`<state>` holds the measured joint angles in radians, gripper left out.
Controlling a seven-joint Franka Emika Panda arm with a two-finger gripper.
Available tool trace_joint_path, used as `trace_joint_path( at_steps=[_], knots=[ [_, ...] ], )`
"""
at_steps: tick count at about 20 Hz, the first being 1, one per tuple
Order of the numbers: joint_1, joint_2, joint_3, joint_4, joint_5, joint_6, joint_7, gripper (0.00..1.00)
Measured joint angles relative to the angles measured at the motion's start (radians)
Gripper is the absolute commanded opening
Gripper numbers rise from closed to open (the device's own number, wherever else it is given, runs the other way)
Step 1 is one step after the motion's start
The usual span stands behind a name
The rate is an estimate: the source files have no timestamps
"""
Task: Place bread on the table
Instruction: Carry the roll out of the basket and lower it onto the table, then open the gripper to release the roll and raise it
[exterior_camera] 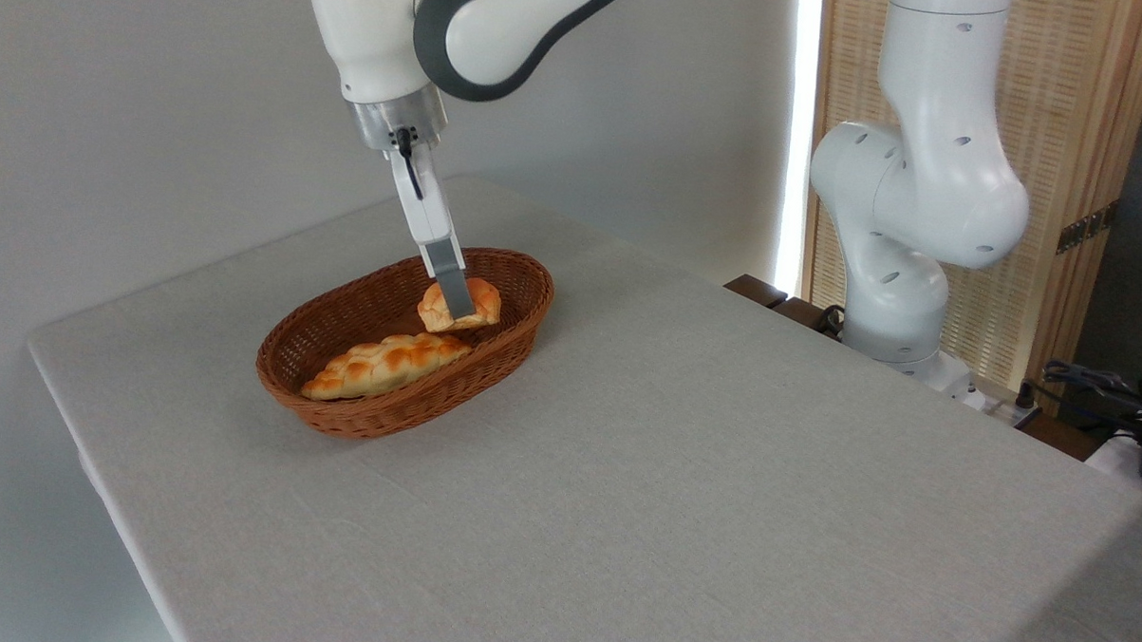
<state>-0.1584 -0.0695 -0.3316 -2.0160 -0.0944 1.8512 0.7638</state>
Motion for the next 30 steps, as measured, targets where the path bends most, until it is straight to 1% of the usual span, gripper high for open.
trace_joint_path(
  at_steps=[4,6,9,10,11,13,14,15,17,18,19,20,22,30],
  knots=[
    [0.007,-0.001,0.082,0.110,-0.025,-0.102,0.011,0.00],
    [0.011,-0.001,0.112,0.155,-0.021,-0.126,0.016,0.00],
    [0.047,0.014,0.135,0.176,0.048,-0.117,0.020,0.00],
    [0.057,0.031,0.155,0.185,0.068,-0.097,0.027,0.00],
    [0.063,0.054,0.182,0.197,0.081,-0.076,0.045,0.00],
    [0.077,0.109,0.235,0.221,0.090,-0.045,0.093,0.00],
    [0.091,0.137,0.250,0.231,0.092,-0.025,0.109,0.15],
    [0.112,0.166,0.259,0.241,0.092,0.006,0.125,0.50],
    [0.133,0.205,0.267,0.249,0.102,0.047,0.135,0.74],
    [0.135,0.220,0.271,0.249,0.124,0.054,0.135,0.91],
    [0.135,0.236,0.274,0.249,0.155,0.057,0.135,1.00],
    [0.135,0.249,0.274,0.249,0.182,0.057,0.135,1.00],
    [0.134,0.269,0.272,0.249,0.208,0.058,0.135,1.00],
    [0.129,0.276,0.270,0.254,0.214,0.058,0.135,1.00]
  ],
)
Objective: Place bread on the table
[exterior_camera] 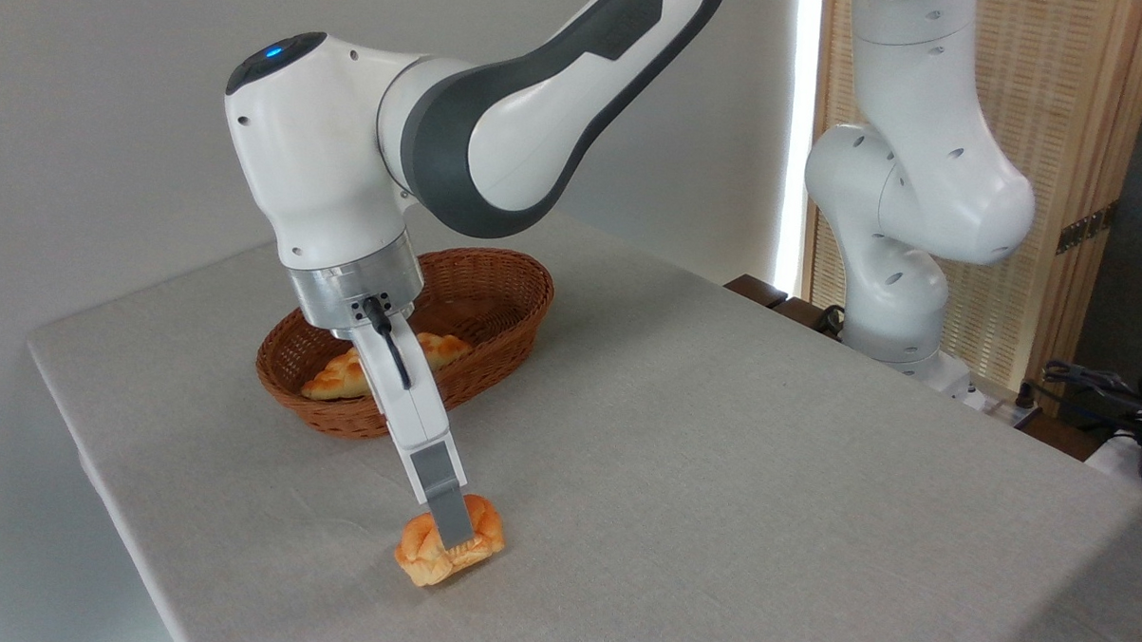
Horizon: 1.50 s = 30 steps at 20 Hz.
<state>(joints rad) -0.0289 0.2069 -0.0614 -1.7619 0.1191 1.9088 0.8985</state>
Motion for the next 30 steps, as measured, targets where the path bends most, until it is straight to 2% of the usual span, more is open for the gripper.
trace_joint_path(
  at_steps=[6,9,13,15,19,21,27,30],
  knots=[
    [0.001,-0.020,0.004,0.036,0.000,0.000,-0.001,1.00],
    [0.001,-0.054,0.018,0.067,-0.022,-0.023,-0.003,1.00],
    [0.002,-0.103,0.044,0.113,-0.110,-0.133,-0.003,1.00],
    [0.001,-0.111,0.044,0.154,-0.138,-0.200,-0.015,1.00],
    [-0.004,-0.113,0.038,0.244,-0.156,-0.311,-0.149,1.00],
    [-0.005,-0.113,0.034,0.274,-0.159,-0.349,-0.170,1.00],
    [-0.010,-0.119,-0.010,0.302,-0.178,-0.350,-0.201,1.00],
    [-0.009,-0.156,-0.009,0.243,-0.178,-0.308,-0.201,1.00]
  ],
)
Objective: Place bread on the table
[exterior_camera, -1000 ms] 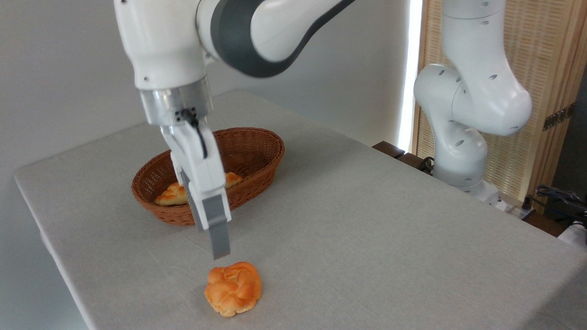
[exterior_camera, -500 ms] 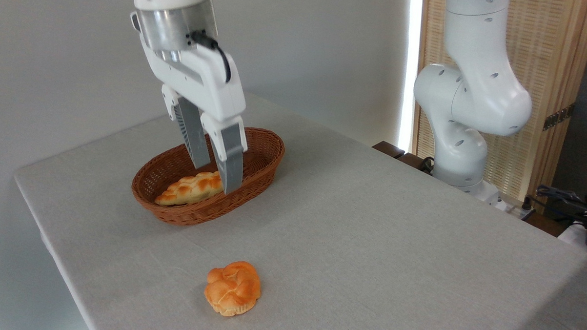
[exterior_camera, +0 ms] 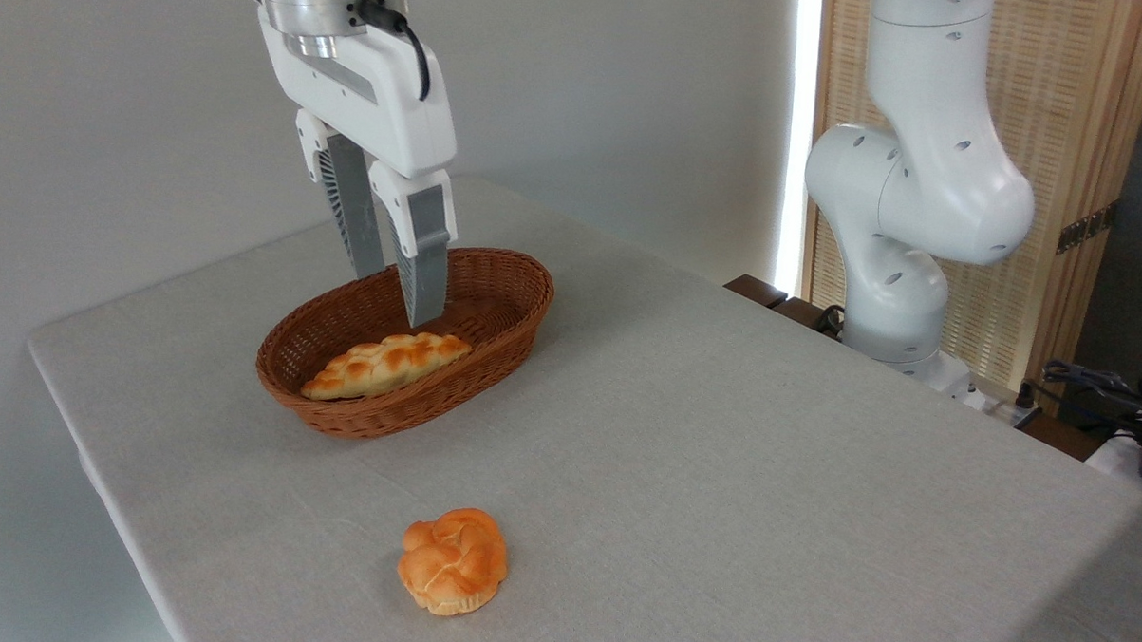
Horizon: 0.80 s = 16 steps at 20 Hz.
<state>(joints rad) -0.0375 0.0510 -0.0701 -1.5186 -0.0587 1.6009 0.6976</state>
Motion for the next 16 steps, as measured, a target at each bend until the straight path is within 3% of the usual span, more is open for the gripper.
trace_joint_path(
  at_steps=[5,16],
  knots=[
    [0.003,-0.047,0.009,-0.081,0.000,0.012,0.000,1.00],
    [0.006,-0.052,0.045,-0.089,0.016,0.010,0.003,1.00]
  ],
)
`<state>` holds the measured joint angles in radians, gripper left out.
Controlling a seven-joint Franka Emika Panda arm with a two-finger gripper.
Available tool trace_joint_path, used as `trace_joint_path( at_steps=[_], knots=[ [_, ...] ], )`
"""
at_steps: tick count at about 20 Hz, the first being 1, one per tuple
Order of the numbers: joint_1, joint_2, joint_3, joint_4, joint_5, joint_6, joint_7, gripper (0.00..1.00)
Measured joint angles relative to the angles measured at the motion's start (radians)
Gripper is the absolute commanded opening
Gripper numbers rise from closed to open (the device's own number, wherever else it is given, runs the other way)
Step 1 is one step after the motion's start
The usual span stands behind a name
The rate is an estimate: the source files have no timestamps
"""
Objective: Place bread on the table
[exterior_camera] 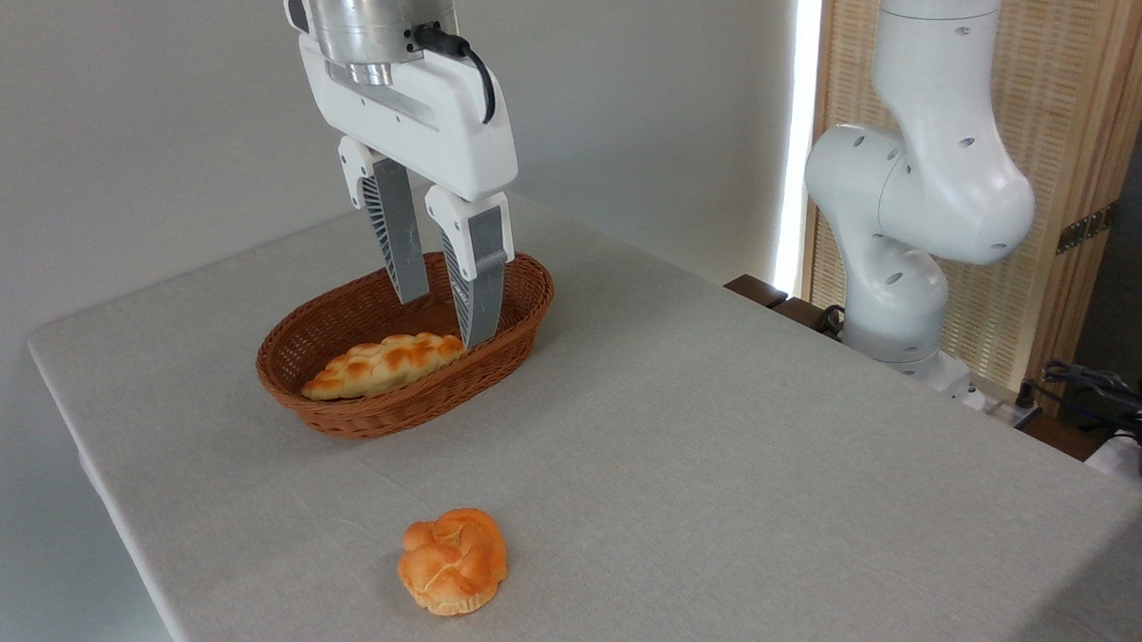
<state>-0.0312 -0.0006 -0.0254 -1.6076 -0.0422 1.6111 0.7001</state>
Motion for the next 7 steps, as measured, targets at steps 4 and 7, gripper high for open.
trace_joint_path(
  at_steps=[4,7],
  knots=[
    [0.000,0.000,0.000,0.000,0.001,0.000,0.034,1.00],
    [-0.001,0.000,0.000,0.000,0.001,0.000,0.051,1.00]
  ],
)
